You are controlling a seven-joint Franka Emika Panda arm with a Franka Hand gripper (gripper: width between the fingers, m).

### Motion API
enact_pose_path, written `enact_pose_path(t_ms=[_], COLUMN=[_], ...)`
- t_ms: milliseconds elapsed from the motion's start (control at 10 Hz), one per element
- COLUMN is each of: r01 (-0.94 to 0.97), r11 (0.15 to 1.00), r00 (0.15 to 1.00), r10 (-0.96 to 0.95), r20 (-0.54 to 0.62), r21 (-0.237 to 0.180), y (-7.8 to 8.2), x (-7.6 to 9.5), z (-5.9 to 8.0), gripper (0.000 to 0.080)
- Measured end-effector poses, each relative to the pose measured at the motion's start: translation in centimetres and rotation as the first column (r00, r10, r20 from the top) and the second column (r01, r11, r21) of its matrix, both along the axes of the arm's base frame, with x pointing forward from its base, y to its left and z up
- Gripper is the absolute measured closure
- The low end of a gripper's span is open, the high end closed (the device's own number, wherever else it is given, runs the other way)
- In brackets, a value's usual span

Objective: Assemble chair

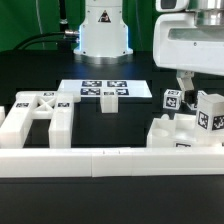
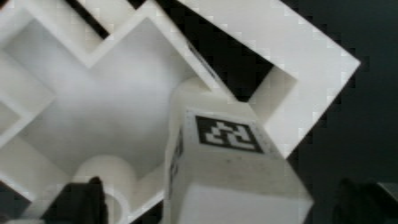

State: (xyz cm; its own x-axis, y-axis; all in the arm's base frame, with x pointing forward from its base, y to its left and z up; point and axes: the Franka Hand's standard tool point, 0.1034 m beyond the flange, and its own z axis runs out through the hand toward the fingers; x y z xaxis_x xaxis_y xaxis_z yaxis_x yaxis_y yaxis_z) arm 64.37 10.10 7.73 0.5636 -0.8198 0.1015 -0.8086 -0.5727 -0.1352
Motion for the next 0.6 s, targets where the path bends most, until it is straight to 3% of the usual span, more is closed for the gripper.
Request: enact_pose_path(t_ms=[400, 600], r01=[-0.264, -0.451], r11=[0.963, 0.888], r00=[0.965, 0.892], r10=[0.264, 0.451], r20=[-0.012, -0.029], r21=[-0.046, -0.087], y=[-0.11, 0.13], x=[-0.07, -0.11], z=[-0.09, -0.14], gripper=[0.0151, 0.0151])
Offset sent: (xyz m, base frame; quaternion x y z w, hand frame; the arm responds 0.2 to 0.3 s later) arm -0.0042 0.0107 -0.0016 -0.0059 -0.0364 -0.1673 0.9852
